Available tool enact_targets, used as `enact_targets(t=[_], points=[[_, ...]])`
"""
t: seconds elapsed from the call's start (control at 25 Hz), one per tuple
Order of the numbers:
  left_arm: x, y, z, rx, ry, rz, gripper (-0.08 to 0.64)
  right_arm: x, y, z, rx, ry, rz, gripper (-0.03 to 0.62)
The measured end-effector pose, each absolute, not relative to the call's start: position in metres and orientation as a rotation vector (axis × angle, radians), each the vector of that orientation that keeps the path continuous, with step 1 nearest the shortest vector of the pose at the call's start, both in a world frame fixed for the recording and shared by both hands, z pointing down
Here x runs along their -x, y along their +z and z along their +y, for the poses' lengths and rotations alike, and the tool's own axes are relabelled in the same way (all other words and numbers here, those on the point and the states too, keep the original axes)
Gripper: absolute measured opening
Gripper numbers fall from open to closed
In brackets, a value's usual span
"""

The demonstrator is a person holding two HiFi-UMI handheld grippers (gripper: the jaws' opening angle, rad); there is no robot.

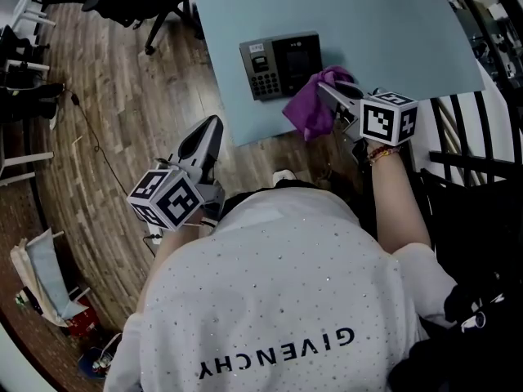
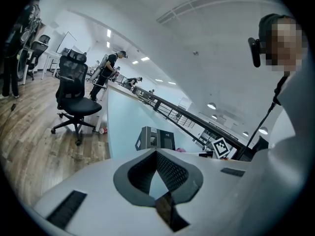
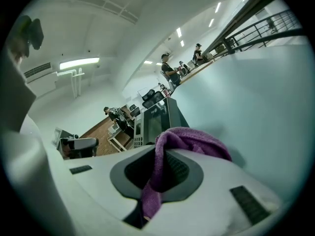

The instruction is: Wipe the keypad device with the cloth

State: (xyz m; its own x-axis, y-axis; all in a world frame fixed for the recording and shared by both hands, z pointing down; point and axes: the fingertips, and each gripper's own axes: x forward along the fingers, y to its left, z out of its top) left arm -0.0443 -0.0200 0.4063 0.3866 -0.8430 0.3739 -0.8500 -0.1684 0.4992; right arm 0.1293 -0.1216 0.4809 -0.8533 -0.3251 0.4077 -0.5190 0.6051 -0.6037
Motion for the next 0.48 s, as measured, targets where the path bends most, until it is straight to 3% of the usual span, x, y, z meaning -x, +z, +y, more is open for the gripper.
enact_targets(t=[0.24, 0.48], points=[[0.058, 0.404, -0.02, -1.984, -0.013, -1.486, 0.0, -0.125, 0.475, -0.119, -0.614, 1.004, -2.531, 0.028], [0.076, 0.402, -0.016, -1.947, -0.028, -1.536, 0.0, -0.048, 0.465, -0.084, -0.324, 0.985, -2.551, 0.028]])
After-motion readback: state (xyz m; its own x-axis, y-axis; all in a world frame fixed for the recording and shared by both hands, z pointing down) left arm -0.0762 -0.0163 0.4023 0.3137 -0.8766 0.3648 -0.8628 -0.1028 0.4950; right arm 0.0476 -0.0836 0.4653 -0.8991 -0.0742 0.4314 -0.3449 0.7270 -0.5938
